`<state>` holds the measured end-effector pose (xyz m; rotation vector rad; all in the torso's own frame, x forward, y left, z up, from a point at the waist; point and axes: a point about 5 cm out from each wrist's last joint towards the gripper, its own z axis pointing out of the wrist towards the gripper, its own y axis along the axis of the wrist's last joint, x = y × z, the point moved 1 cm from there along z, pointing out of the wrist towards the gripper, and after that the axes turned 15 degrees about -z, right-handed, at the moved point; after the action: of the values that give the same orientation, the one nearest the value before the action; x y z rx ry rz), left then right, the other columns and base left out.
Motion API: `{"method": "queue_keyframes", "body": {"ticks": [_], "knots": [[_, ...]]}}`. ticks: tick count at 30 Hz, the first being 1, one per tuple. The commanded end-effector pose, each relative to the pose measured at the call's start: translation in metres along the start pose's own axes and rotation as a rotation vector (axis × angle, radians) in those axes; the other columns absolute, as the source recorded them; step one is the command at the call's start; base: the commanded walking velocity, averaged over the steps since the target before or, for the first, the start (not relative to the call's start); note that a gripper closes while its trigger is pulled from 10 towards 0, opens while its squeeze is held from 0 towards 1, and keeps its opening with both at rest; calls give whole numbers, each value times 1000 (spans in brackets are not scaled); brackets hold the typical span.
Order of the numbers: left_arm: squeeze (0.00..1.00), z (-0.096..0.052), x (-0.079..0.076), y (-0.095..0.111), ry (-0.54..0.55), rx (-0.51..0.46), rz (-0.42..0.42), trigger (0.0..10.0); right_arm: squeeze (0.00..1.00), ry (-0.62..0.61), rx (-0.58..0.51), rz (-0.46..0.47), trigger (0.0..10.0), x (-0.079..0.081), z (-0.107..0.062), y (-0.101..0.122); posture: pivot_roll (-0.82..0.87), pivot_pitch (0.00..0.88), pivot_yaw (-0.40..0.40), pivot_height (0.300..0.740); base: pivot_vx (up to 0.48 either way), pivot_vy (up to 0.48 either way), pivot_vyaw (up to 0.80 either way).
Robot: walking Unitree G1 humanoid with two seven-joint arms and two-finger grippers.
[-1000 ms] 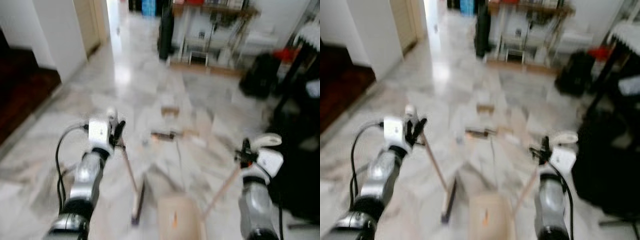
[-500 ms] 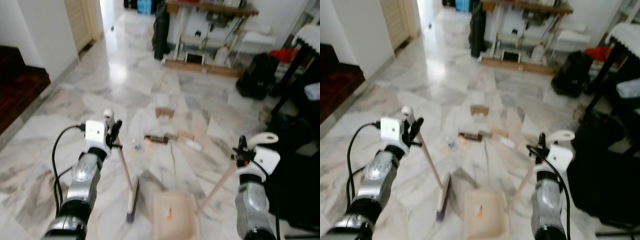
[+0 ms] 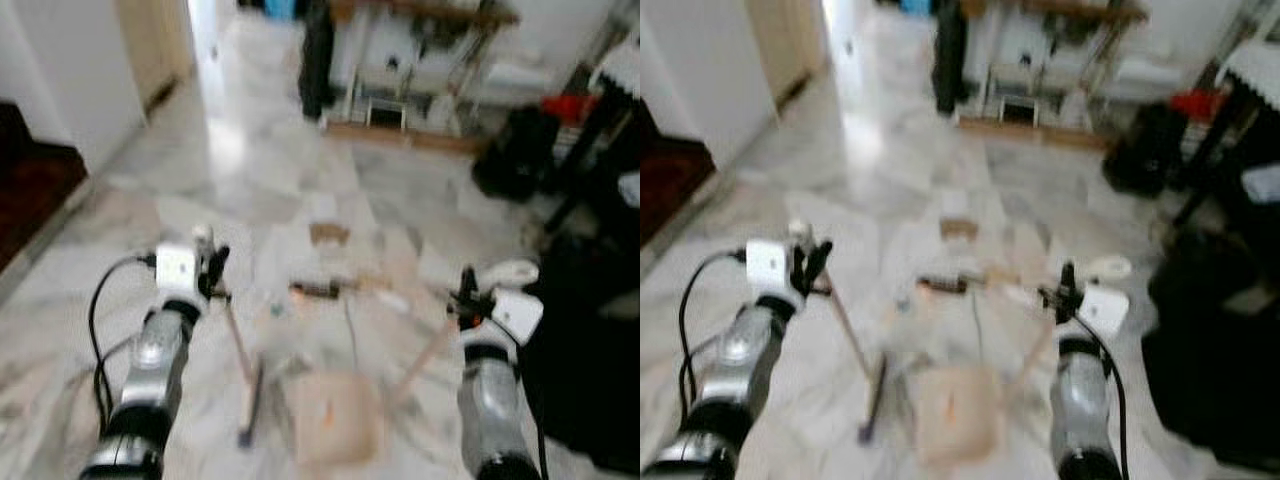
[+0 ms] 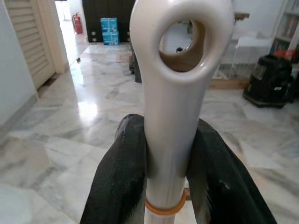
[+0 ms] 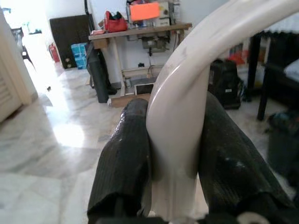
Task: Sweep floor
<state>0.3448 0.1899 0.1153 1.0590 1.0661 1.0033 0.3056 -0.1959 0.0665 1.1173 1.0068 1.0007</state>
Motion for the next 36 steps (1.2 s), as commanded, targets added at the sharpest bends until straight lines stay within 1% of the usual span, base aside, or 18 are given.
{"method": "queue_keyframes", "body": {"ticks": [1,4,27,36], "knots": [[0,7,-12,7,-42,-31,-2,10000,0,-25,-22,-7,10000,-8,3,4,159,37,-59,740,315,289,0],[0,7,-12,8,-44,-31,1,10000,0,-24,-22,-8,10000,-8,3,4,160,35,-58,740,326,266,0],[0,6,-12,7,-39,-30,8,10000,0,-20,-23,-5,10000,-6,3,5,164,54,-62,740,373,0,0],[0,6,-11,9,-33,-40,7,10000,0,-19,-21,-5,10000,-6,3,4,168,61,-67,740,262,0,0]]}}
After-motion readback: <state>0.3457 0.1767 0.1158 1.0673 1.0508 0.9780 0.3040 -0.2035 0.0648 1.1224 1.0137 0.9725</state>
